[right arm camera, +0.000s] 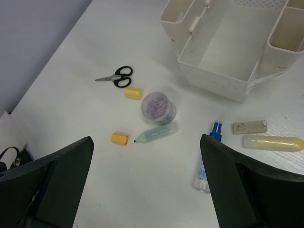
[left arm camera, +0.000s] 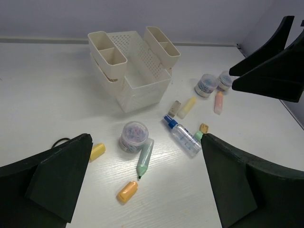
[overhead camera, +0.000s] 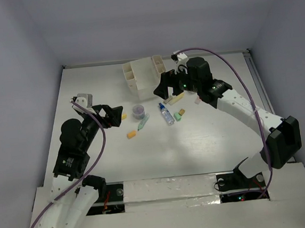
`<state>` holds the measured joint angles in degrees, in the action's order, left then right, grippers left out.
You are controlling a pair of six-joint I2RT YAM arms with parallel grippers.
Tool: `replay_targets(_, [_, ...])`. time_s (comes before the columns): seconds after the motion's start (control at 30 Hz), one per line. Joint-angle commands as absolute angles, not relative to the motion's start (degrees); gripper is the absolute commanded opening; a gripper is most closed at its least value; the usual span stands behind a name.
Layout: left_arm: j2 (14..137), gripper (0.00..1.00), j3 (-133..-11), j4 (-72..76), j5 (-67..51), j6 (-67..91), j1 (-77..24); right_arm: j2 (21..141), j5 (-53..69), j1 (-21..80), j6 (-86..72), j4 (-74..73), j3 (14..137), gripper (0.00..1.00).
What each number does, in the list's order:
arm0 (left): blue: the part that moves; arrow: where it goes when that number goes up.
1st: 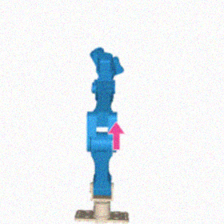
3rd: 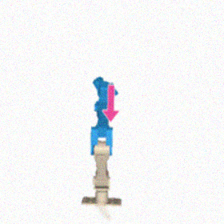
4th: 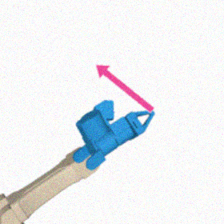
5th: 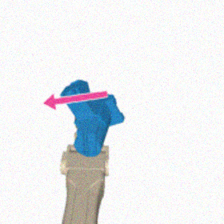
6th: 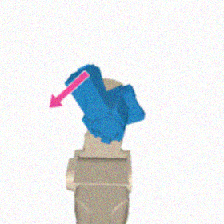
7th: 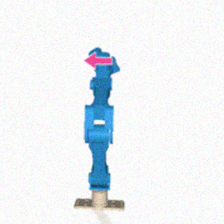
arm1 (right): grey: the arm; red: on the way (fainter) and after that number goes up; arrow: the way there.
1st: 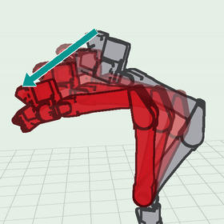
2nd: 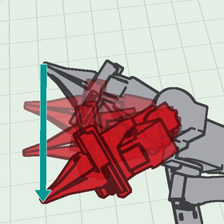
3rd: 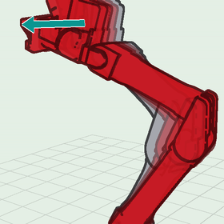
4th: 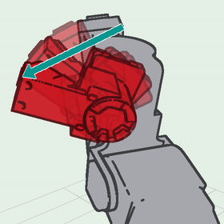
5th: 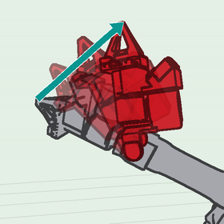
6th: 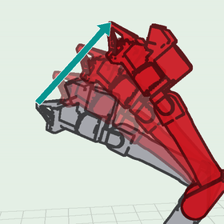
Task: Sort the stationery into containers
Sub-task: Pick up the stationery from the center of the board.
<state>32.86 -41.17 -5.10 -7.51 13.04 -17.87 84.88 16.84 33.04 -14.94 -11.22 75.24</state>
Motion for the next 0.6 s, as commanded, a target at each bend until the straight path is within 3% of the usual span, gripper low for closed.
replay_targets(0.0, [32.78, 0.99, -43.07, -3.16, -7.74, 12.3, -17.49, 85.43, 20.56, 33.4, -14.07, -10.11, 76.47, 1.0])
replay_targets(0.2, [31.47, 0.99, -42.89, -3.87, -6.68, 12.22, -18.11, 89.73, 20.48, 36.02, -13.89, -10.8, 78.48, 1.0])
replay_targets(0.57, [31.03, 0.99, -42.28, -3.69, -2.38, 14.32, -19.16, 99.83, 9.32, 40.86, -12.75, -15.73, 85.33, 1.0])
